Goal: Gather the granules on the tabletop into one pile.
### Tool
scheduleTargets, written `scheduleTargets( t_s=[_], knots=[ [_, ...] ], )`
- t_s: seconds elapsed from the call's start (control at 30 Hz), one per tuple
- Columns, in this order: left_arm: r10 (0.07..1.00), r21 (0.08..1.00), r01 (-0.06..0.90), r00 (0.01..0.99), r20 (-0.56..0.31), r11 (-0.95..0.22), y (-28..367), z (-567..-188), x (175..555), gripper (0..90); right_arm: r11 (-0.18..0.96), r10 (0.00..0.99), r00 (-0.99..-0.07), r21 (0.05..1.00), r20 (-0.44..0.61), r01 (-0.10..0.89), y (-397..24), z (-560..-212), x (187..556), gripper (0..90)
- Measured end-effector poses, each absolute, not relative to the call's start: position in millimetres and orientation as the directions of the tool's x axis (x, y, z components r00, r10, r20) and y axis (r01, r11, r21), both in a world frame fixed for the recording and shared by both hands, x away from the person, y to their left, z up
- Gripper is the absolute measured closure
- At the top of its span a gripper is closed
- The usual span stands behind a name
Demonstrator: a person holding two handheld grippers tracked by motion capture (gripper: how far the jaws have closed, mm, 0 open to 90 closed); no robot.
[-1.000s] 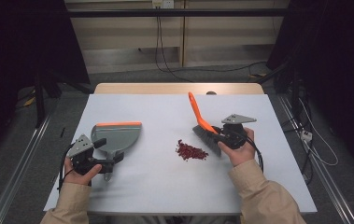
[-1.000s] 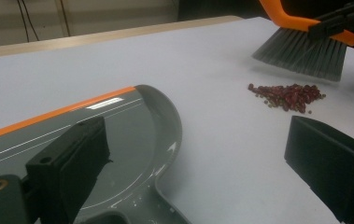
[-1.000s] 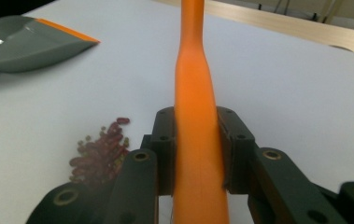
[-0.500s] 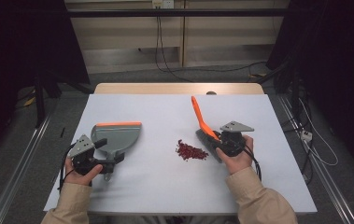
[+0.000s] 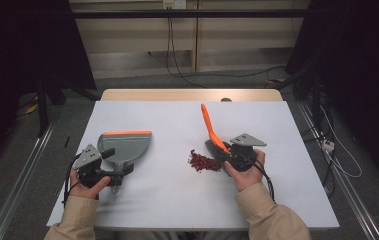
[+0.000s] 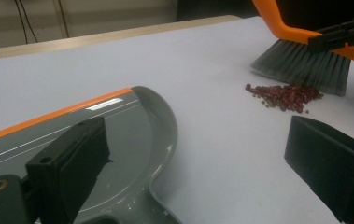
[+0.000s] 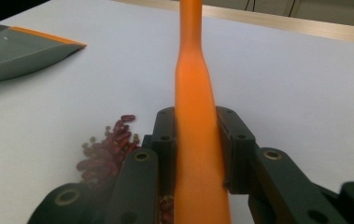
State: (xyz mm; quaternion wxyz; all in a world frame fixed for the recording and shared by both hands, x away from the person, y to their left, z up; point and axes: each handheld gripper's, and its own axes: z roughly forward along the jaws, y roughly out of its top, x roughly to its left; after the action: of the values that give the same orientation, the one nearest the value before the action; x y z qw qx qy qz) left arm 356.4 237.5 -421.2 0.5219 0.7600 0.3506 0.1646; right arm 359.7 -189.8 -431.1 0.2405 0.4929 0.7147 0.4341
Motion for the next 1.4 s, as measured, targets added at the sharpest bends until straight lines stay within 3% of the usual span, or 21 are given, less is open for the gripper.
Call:
scheduleTargets(
  t_s=[0.5, 0.77, 1.03, 1.17, 1.4],
  knots=[
    [0.705, 0.908, 0.364, 0.699, -0.118, -0.209, 238, -422, 357, 6.1, 0.054, 0.922, -0.359, 0.872, 0.143, 0.487, -174, -436, 367, 71.5],
    [0.707, 0.908, 0.365, 0.697, -0.121, -0.205, 239, -422, 358, 6.1, 0.05, 0.908, -0.392, 0.89, 0.149, 0.453, -176, -428, 373, 71.4],
    [0.709, 0.908, 0.367, 0.694, -0.124, -0.201, 240, -422, 358, 6.1, 0.219, 0.799, -0.599, 0.9, 0.056, 0.377, -186, -421, 408, 71.4],
    [0.711, 0.907, 0.371, 0.692, -0.126, -0.201, 241, -422, 359, 6.1, 0.344, 0.705, -0.708, 0.897, -0.053, 0.276, -181, -421, 427, 71.4],
    [0.713, 0.907, 0.371, 0.69, -0.126, -0.199, 242, -423, 359, 6.1, 0.485, 0.526, -0.841, 0.857, -0.127, 0.174, -176, -434, 447, 71.4]
  ],
)
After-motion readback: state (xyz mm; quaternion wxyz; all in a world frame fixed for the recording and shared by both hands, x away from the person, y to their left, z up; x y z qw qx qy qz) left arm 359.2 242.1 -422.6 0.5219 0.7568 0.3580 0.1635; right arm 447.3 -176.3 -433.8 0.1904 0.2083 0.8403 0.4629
